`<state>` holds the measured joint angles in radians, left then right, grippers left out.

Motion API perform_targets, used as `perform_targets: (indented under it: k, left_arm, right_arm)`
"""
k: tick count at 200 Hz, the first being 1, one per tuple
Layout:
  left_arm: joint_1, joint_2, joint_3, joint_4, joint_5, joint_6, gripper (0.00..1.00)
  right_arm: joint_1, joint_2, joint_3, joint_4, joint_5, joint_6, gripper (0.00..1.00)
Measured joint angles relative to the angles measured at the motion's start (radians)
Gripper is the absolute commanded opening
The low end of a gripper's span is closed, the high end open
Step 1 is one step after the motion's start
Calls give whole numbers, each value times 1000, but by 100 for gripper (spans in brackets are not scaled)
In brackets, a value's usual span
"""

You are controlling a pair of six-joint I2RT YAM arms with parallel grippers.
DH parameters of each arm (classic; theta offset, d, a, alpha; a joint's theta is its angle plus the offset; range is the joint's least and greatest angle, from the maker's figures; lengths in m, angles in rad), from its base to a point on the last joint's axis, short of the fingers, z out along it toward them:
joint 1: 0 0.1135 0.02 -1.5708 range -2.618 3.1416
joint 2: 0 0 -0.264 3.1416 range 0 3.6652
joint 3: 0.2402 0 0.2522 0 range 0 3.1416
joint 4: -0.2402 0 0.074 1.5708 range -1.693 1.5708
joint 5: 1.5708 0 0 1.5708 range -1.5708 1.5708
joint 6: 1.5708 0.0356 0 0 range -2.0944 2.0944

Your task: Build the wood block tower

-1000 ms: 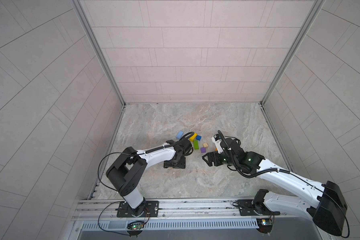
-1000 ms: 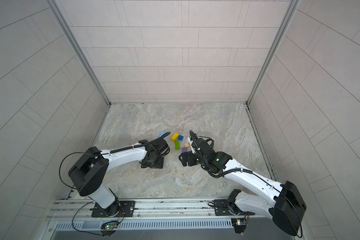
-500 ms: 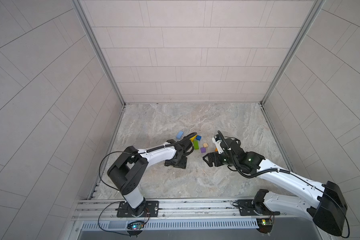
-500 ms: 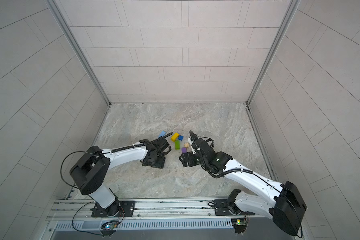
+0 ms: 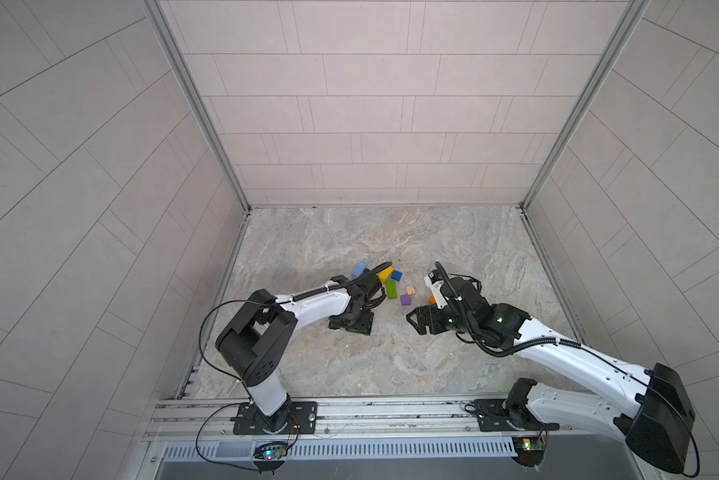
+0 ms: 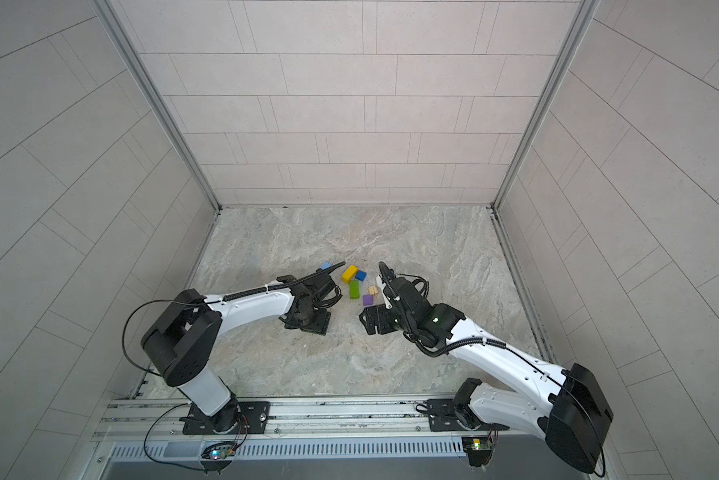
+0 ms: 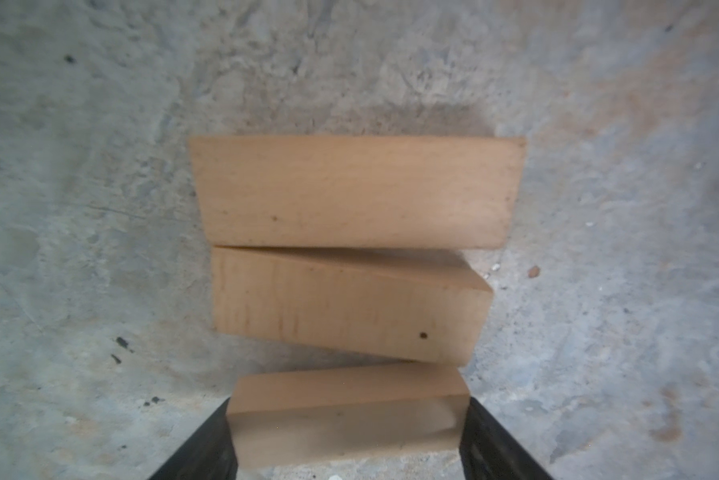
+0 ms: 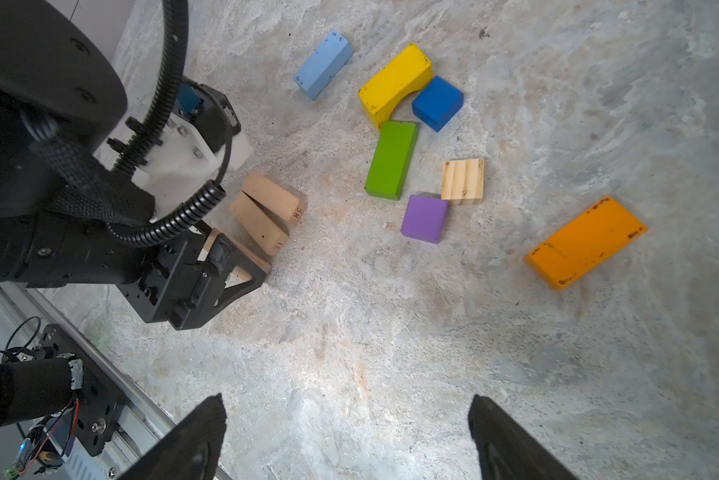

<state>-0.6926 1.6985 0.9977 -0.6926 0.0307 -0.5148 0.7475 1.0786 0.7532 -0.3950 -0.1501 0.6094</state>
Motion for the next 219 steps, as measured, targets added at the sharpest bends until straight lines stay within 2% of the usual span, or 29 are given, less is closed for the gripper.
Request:
perform_targets:
  k: [219]
  left_arm:
    - [40, 47, 51, -18, 48, 78, 75]
  right_arm:
    - [-9, -2, 18, -21, 0, -4, 92]
